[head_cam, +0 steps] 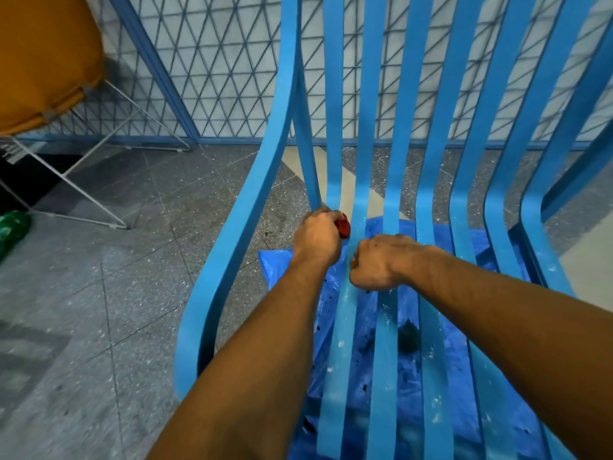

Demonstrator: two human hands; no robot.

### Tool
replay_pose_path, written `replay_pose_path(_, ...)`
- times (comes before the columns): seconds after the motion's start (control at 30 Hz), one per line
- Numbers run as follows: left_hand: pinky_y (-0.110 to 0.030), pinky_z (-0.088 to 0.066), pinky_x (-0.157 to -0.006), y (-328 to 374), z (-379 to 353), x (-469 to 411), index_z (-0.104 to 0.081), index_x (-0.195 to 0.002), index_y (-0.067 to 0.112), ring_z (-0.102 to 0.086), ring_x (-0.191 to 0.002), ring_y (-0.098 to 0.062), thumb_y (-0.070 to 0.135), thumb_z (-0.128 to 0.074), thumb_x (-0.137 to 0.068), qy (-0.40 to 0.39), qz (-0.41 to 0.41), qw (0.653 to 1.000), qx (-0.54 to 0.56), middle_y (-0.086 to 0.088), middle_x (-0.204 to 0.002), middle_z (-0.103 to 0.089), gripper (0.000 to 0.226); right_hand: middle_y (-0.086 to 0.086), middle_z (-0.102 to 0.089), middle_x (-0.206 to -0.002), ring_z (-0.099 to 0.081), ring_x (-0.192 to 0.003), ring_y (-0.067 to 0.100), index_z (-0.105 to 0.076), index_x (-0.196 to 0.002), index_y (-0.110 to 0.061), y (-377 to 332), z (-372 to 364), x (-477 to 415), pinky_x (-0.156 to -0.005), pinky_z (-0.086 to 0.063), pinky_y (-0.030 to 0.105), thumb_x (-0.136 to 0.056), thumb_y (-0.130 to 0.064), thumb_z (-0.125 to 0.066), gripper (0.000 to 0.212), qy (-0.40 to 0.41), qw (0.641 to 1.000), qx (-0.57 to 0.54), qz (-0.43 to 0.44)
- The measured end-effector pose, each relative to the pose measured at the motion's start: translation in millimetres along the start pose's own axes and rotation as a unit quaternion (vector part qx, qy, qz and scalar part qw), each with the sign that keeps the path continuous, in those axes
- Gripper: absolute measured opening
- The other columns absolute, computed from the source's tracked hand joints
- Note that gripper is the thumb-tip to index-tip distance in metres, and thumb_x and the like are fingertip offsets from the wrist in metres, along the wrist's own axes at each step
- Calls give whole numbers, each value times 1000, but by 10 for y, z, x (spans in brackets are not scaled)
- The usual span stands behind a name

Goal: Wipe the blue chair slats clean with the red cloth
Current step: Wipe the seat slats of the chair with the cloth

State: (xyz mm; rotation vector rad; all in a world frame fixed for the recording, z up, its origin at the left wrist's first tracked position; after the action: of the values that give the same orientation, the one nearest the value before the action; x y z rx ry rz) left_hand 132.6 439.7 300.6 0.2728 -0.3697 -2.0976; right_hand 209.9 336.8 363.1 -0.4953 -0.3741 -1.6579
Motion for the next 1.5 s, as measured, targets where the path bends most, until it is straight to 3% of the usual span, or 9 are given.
replay_pose_path(0.27,-40,-49,-89,46,39,-48,-66,-121,29,-54,-119,-27,10,-60,-90,-24,-23,997,-65,0,-127,-59,37,1,-48,-93,-49,-91,22,-46,-90,-23,-25,4,-27,-80,-39,37,-90,-45,-39,24,-4,1000,14,-8)
replay_pose_path(0.53,-42,-50,-92,35,-88,39,-71,-111,23,-50,-119,-29,8,-60,-87,1,42,999,-12,-5,-120,-60,30,-3,-47,-81,-49,-88,20,-47,-85,-22,-60,51,-14,-79,-39,36,-90,-43,-43,22,-13,1000,15,-10)
replay_pose_path(0.77,-43,-51,-92,64,-42,-110,-67,-119,28,-56,-116,-30,6,-61,-88,-7,40,999,-10,-4,-122,-60,39,-4,-45,-76,-48,-82,18,-43,-73,-25,-33,19,-29,-78,-38,37,-89,-43,-42,25,-22,1000,-8,-18)
replay_pose_path(1.0,-38,-47,-85,13,0,406,-67,-110,31,-49,-118,-26,6,-57,-89,-14,61,998,7,2,-123,-57,34,0,-59,-105,-52,-95,20,-54,-100,-24,-34,-11,8,-86,-38,38,-89,-43,-41,26,-32,999,-10,-24)
replay_pose_path(1.07,-36,-46,-83,-1,33,592,-66,-108,32,-48,-119,-24,6,-58,-88,-16,68,997,16,4,-123,-57,33,0,-60,-122,-52,-109,20,-57,-113,-26,-27,-80,15,-91,-37,42,-84,-43,-38,38,-36,999,-10,-20)
replay_pose_path(1.17,-36,-48,-93,-27,67,887,-64,-115,32,-47,-124,-24,3,-56,-87,-20,74,997,25,5,-131,-54,41,0,-35,-158,-23,-150,24,-41,-147,-23,-7,-246,22,-113,-26,53,-84,-41,-36,66,-37,999,-3,-9)
replay_pose_path(1.27,-37,-47,-101,-51,96,1202,-59,-127,32,-44,-130,-23,-1,-54,-84,-16,78,996,31,6,-140,-49,54,-3,1,-169,6,-155,22,-10,-160,-19,-29,-345,85,-121,-9,56,-94,-39,-34,73,-52,999,7,-10)
replay_pose_path(1.37,-36,-45,-104,-68,144,1526,-56,-130,34,-39,-134,-20,1,-55,-82,-6,92,995,45,9,-144,-46,59,1,11,-168,11,-154,24,-3,-160,-16,-54,-387,123,-123,-6,55,-98,-35,-32,72,-28,999,-10,-18)
replay_pose_path(1.5,-40,-45,-105,-94,196,1937,-53,-133,37,-33,-139,-17,5,-57,-78,-24,110,992,59,10,-149,-41,63,2,1,-169,0,-155,24,-5,-160,-16,-128,-450,326,-124,-9,48,-97,-31,-36,71,3,995,-98,-26)
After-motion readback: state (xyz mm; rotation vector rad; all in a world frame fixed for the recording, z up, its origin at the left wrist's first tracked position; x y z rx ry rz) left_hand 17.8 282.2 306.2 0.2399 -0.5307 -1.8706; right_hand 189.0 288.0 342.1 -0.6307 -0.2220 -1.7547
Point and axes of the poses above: each hand's wrist, its own x-axis away from the middle knuckle, its own z-axis out of the back of the hand, y = z × x, the point moved 2 cm from there along -x, towards the middle knuckle
